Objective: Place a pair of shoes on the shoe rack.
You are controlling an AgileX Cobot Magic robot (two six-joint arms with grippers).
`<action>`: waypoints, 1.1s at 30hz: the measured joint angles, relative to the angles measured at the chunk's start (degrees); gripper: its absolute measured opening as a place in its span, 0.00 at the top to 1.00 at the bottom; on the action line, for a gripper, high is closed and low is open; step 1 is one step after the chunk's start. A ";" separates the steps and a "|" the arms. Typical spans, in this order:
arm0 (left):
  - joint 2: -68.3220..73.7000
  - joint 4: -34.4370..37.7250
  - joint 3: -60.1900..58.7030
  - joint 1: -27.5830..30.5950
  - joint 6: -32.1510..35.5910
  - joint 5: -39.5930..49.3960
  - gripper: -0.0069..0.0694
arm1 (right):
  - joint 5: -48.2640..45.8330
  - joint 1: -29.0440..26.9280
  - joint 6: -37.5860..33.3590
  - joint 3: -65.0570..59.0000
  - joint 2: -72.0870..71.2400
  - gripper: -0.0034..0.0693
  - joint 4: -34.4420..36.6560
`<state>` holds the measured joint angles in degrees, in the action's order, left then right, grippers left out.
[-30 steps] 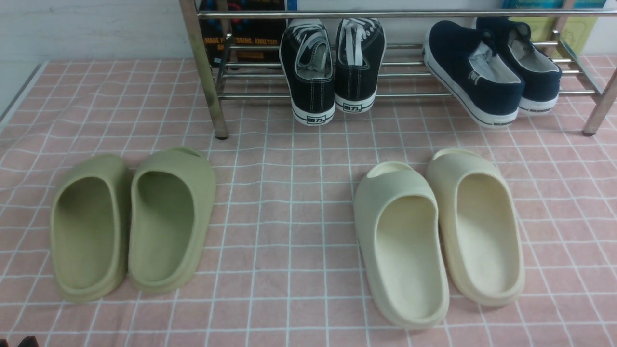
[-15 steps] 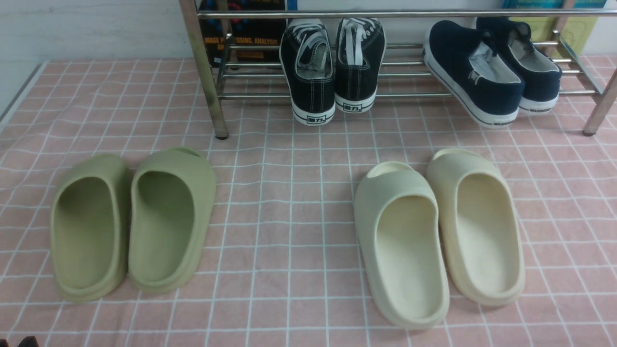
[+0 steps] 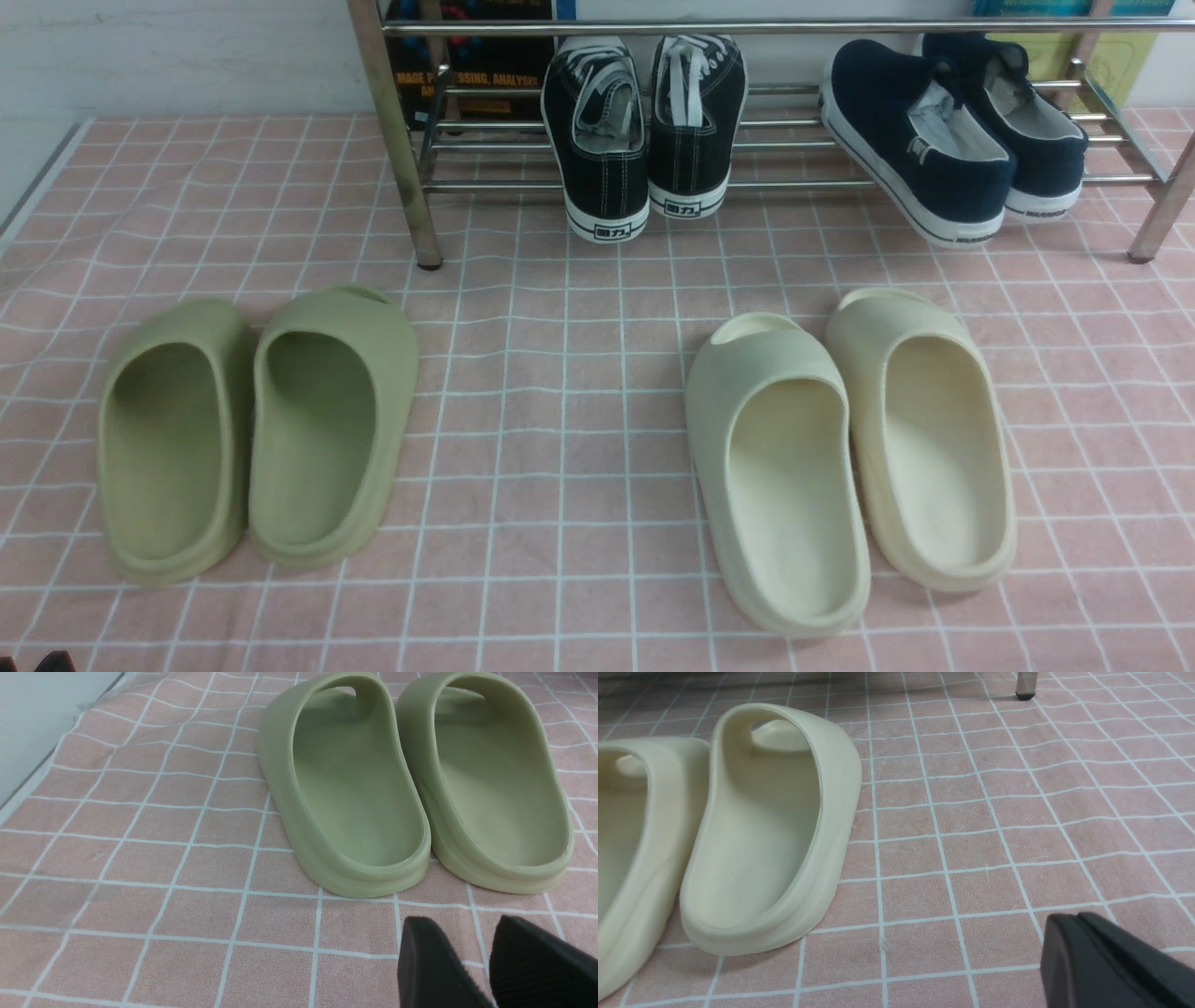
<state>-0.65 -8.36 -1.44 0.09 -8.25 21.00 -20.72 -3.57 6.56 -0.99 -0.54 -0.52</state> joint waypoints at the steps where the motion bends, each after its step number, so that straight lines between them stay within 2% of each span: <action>1: 0.00 0.00 0.00 0.00 0.00 0.00 0.60 | 0.00 0.00 0.00 0.00 0.00 0.96 0.00; 33: 0.00 0.00 0.00 0.00 0.00 0.00 0.60 | 0.00 0.00 0.00 0.00 0.00 0.93 -0.07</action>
<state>-0.65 -8.36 -1.44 0.09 -8.25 21.00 -20.72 -3.57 6.56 -0.99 -0.54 -0.58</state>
